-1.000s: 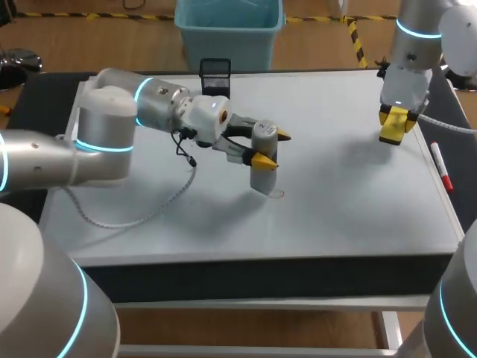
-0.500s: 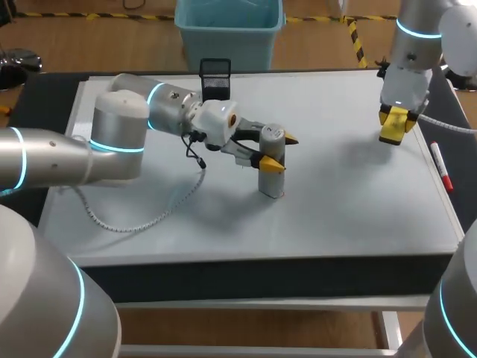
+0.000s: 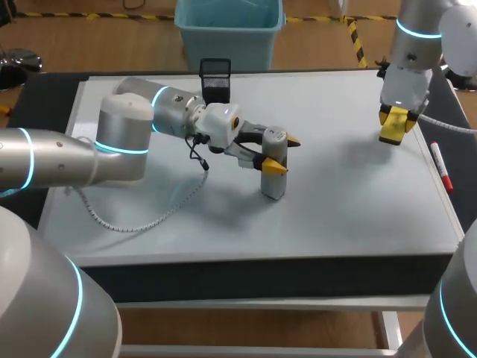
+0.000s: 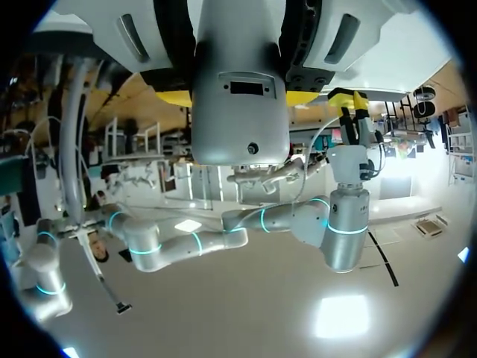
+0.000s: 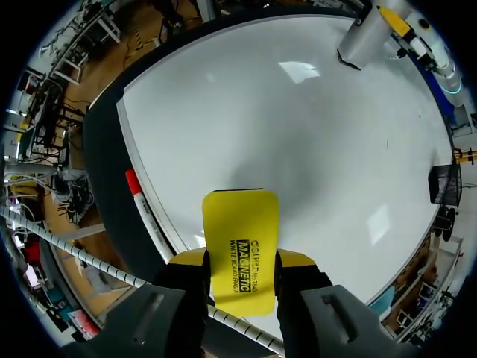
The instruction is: Pick up the inspection probe, press it on each red-marked spot on the whiteboard one by one, put down the probe, pick up the eraser, and wipe off all the red marks.
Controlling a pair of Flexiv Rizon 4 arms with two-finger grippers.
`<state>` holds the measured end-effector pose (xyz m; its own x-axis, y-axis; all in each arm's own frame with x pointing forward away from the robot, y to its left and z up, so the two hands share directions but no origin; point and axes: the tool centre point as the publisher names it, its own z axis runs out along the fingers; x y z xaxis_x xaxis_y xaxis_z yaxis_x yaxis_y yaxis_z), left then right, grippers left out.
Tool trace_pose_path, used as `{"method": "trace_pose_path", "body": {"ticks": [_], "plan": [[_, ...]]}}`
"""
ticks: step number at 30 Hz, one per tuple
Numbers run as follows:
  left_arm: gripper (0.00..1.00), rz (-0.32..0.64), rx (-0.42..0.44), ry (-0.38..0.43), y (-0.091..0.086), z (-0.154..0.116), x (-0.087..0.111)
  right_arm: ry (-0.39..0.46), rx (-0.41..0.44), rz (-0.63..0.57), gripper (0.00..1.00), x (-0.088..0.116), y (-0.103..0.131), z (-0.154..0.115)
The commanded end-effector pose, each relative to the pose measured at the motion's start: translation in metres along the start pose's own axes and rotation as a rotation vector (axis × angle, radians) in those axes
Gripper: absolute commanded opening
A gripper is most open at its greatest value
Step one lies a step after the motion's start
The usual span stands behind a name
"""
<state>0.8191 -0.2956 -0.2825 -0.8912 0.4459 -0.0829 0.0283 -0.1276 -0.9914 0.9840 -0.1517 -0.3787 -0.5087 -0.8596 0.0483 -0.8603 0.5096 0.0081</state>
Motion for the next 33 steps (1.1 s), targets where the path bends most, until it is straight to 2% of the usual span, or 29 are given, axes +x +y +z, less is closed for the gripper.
{"method": "trace_pose_path", "body": {"ticks": [1, 17, 33], "plan": [[0.00, -0.003, 0.005, 0.003, 0.0027, -0.0003, -0.0027, 0.002, 0.001, -0.002, 0.00, 0.0006, -0.0003, -0.0010], [0.00, -0.043, 0.015, -0.014, 0.0088, -0.0050, -0.0092, 0.002, 0.001, -0.002, 0.00, 0.0006, -0.0003, -0.0010], [0.00, -0.040, 0.001, -0.015, 0.0062, -0.0050, -0.0110, 0.002, 0.001, -0.002, 0.00, 0.0006, -0.0003, -0.0010]]}}
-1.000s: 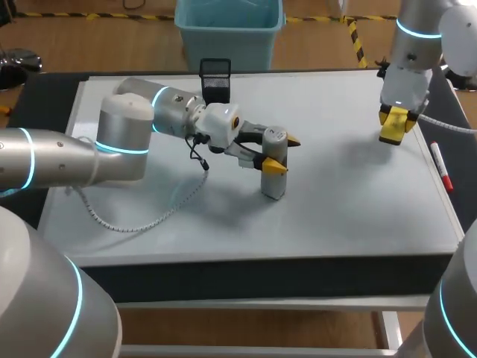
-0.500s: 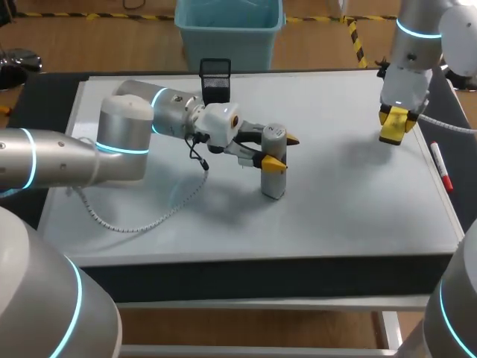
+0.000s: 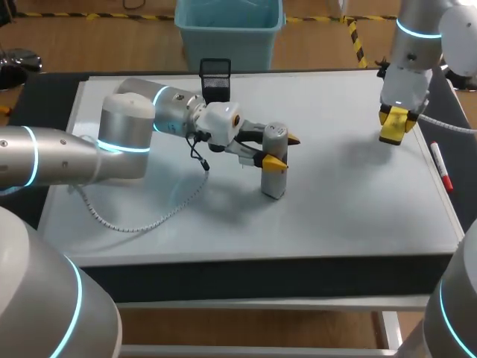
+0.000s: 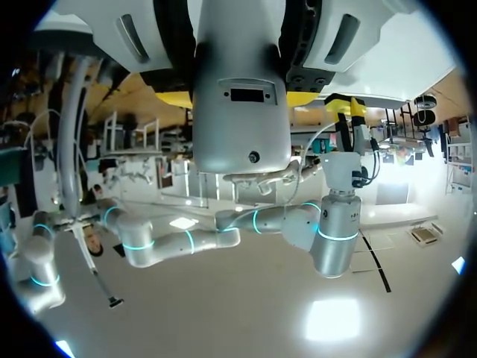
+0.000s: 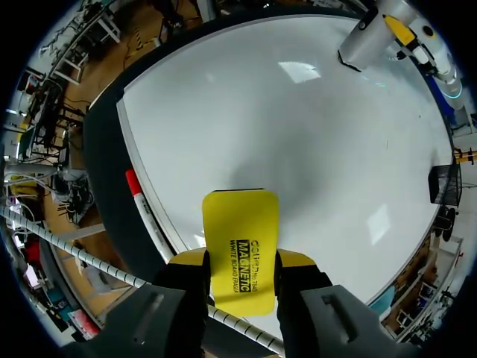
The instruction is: Pick up the inspection probe, press it on each red-marked spot on the whiteboard one by one, put down the probe, pick up the eraser, and wipe off all the red marks.
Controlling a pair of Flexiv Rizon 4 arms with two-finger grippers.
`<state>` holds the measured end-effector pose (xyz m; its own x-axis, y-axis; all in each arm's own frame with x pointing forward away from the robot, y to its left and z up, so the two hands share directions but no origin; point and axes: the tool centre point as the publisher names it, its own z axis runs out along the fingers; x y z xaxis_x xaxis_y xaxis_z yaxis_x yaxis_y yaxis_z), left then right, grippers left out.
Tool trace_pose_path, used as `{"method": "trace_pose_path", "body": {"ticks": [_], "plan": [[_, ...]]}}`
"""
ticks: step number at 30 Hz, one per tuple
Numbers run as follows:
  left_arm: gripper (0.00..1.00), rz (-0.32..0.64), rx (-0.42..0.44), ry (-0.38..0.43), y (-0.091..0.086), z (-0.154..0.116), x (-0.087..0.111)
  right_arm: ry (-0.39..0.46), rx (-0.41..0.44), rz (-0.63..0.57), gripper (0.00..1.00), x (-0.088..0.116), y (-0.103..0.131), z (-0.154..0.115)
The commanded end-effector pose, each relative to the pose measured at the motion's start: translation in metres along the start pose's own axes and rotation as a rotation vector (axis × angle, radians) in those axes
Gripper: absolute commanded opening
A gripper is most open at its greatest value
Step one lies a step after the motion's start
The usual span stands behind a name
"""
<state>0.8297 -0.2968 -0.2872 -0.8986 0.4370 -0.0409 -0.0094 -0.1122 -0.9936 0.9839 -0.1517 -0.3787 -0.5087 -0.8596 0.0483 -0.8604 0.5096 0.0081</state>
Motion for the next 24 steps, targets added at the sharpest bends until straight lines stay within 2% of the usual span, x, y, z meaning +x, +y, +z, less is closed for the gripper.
{"method": "trace_pose_path", "body": {"ticks": [1, 10, 16, 24], "plan": [[0.00, 0.002, -0.002, -0.001, 0.000, -0.001, -0.001, 0.002, 0.001, -0.002, 0.00, 0.001, 0.000, -0.001], [0.00, 0.013, -0.009, -0.005, -0.007, -0.001, 0.000, 0.002, 0.001, -0.002, 0.00, 0.001, 0.000, -0.001], [0.00, 0.043, -0.035, -0.001, -0.032, -0.007, 0.002, 0.002, 0.001, -0.002, 0.00, 0.001, 0.000, -0.001], [0.00, 0.046, -0.077, -0.060, -0.055, -0.047, -0.004, 0.002, 0.001, -0.002, 0.00, 0.001, 0.000, -0.001]]}}
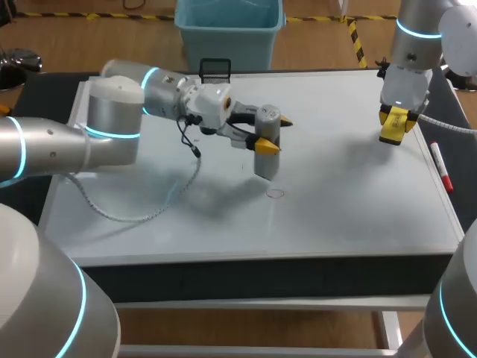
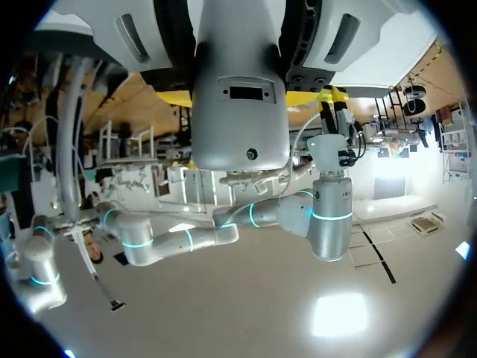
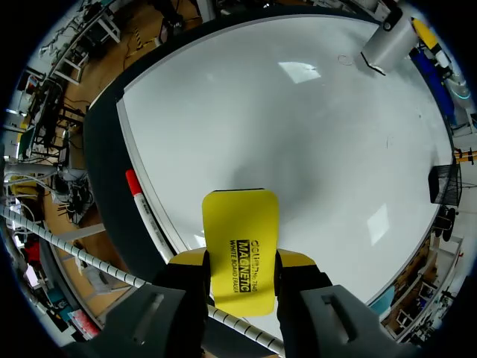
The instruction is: Pick up the inspection probe, press it on each red-marked spot on the whiteboard one by one, put down the probe, pick up the eraser, and wipe off all the red marks.
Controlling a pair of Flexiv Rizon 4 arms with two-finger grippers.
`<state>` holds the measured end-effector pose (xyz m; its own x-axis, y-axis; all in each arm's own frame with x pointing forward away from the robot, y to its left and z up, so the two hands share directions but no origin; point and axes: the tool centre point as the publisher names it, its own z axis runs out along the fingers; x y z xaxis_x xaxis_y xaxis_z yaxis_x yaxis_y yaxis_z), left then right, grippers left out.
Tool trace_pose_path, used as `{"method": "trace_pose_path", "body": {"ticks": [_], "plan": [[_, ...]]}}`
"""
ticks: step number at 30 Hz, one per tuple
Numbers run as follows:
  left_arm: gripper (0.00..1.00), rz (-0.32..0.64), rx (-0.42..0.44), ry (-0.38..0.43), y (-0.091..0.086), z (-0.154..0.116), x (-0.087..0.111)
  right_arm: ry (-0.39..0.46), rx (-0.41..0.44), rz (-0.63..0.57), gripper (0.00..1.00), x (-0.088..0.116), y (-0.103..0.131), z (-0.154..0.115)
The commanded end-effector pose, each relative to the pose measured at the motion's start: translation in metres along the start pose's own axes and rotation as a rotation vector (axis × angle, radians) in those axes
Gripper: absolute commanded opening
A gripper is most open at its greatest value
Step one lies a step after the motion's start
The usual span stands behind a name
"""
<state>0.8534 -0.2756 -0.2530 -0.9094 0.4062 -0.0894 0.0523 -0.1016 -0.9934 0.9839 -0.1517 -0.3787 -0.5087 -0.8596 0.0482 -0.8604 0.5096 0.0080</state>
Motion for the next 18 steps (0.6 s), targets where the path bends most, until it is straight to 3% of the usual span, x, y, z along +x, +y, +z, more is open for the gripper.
{"method": "trace_pose_path", "body": {"ticks": [1, 9, 18], "plan": [[0.00, -0.008, -0.040, -0.038, -0.020, -0.029, 0.007, 0.002, 0.001, -0.002, 0.00, 0.001, 0.000, -0.001], [0.00, -0.003, -0.059, -0.087, -0.034, -0.082, 0.008, 0.002, 0.001, -0.002, 0.00, 0.001, 0.000, -0.001], [0.00, -0.021, -0.056, -0.158, -0.034, -0.149, 0.010, 0.002, 0.001, -0.002, 0.00, 0.001, 0.000, -0.001]]}}
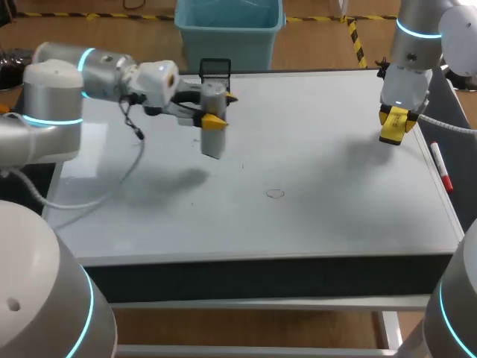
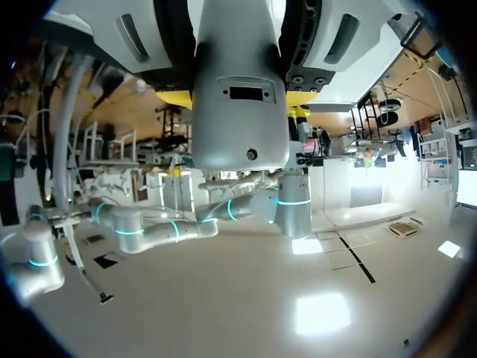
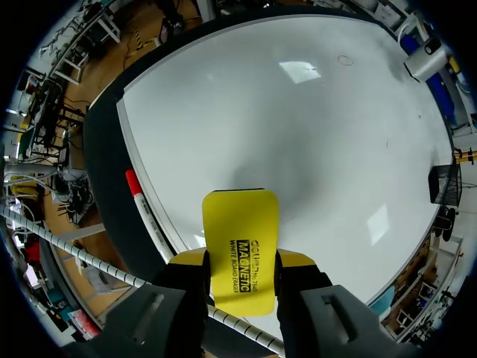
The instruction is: Pick up the inspection probe, press it on each red-marked spot on the whiteboard one by one, put down the probe, pick up the eraser, and wipe off all the red marks.
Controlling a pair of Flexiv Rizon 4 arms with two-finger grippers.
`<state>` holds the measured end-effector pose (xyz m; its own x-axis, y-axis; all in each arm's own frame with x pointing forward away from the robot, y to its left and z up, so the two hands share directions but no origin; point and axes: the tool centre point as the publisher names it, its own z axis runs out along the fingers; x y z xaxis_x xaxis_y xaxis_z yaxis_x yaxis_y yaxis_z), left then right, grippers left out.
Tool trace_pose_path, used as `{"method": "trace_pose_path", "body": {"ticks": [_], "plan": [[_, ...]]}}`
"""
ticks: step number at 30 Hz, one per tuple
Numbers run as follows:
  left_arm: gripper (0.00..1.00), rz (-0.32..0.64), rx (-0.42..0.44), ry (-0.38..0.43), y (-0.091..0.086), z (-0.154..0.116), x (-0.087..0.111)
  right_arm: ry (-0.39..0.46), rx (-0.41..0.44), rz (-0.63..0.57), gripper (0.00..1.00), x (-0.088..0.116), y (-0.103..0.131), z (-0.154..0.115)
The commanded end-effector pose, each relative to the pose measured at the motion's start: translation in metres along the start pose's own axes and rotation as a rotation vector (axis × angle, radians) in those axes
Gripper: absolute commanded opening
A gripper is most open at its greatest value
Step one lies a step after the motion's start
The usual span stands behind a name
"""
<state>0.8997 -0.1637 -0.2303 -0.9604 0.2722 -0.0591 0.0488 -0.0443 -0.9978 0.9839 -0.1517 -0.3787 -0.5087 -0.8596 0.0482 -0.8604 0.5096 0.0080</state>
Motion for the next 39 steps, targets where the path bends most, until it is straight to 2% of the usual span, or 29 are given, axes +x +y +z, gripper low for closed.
{"method": "trace_pose_path", "body": {"ticks": [1, 9, 18, 31, 39], "plan": [[0.00, 0.001, 0.003, -0.020, -0.001, -0.038, 0.003, 0.002, 0.001, -0.002, 0.00, 0.001, 0.000, -0.001], [0.00, -0.020, 0.023, -0.089, 0.005, -0.099, -0.010, 0.002, 0.001, -0.002, 0.00, 0.001, 0.000, -0.001], [0.00, -0.031, 0.023, -0.145, 0.005, -0.155, -0.021, 0.002, 0.001, -0.002, 0.00, 0.001, 0.000, -0.001], [0.00, -0.051, 0.018, -0.170, 0.015, -0.188, -0.028, 0.002, 0.001, -0.002, 0.00, 0.001, 0.000, -0.001], [0.00, -0.031, 0.003, -0.155, 0.009, -0.190, -0.023, 0.002, 0.001, -0.002, 0.00, 0.001, 0.000, -0.001]]}}
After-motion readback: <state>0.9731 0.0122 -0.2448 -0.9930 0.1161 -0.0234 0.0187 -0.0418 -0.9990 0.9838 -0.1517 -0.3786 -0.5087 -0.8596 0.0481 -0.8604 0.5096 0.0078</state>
